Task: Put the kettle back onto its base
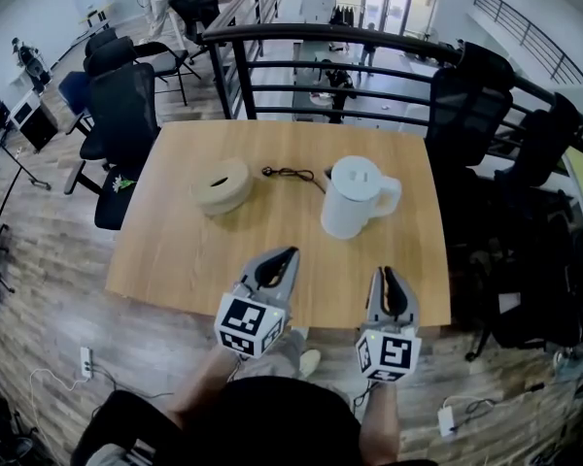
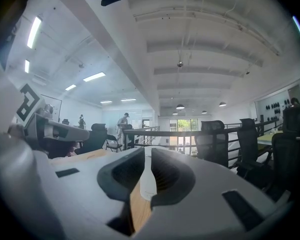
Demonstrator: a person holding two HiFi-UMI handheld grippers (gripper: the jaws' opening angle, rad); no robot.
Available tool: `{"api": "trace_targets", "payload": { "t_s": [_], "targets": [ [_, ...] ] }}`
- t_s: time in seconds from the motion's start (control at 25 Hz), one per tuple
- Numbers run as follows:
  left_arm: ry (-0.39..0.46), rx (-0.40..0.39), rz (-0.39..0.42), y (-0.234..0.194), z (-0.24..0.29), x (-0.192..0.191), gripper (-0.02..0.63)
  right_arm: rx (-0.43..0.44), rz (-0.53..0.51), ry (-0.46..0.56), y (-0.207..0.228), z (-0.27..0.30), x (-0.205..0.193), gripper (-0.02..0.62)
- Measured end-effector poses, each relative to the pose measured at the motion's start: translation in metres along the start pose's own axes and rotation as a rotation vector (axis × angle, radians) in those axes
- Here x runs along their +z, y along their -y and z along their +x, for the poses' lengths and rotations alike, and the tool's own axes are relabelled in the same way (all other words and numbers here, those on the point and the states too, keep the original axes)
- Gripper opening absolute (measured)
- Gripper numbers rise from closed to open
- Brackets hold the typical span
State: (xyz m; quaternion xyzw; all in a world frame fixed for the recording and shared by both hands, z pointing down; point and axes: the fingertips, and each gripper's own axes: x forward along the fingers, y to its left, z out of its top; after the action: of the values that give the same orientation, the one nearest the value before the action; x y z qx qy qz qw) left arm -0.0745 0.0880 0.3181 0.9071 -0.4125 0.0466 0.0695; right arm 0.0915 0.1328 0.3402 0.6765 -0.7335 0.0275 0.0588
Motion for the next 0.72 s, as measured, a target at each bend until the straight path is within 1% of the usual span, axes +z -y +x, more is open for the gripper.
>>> {"api": "trace_targets", "payload": {
  "t_s": [0.16,0.28,0.36,0.64,0.72],
  "targets": [
    [0.0,-0.003,-0.001,0.002,-0.006,-0.003,0.002,0.009,0.002,0.008,-0.007,-0.005,-0.003,0.023],
    [-0.002,-0.005,0.0,0.003,-0.011,-0.004,0.002,0.012,0.008,-0.008,-0.013,-0.01,-0.007,0.014],
    [-0.005,-0.009,0.002,0.004,-0.014,-0.005,0.002,0.022,0.015,0.011,-0.017,-0.012,-0.007,0.005],
    [-0.015,-0.02,-0.002,0.009,-0.019,-0.008,0.002,0.027,0.026,-0.016,-0.022,-0.017,-0.01,0.0],
    [-0.014,-0.022,0.0,0.008,-0.019,-0.007,0.002,0.028,0.031,-0.007,-0.023,-0.017,-0.007,-0.001]
  ]
}}
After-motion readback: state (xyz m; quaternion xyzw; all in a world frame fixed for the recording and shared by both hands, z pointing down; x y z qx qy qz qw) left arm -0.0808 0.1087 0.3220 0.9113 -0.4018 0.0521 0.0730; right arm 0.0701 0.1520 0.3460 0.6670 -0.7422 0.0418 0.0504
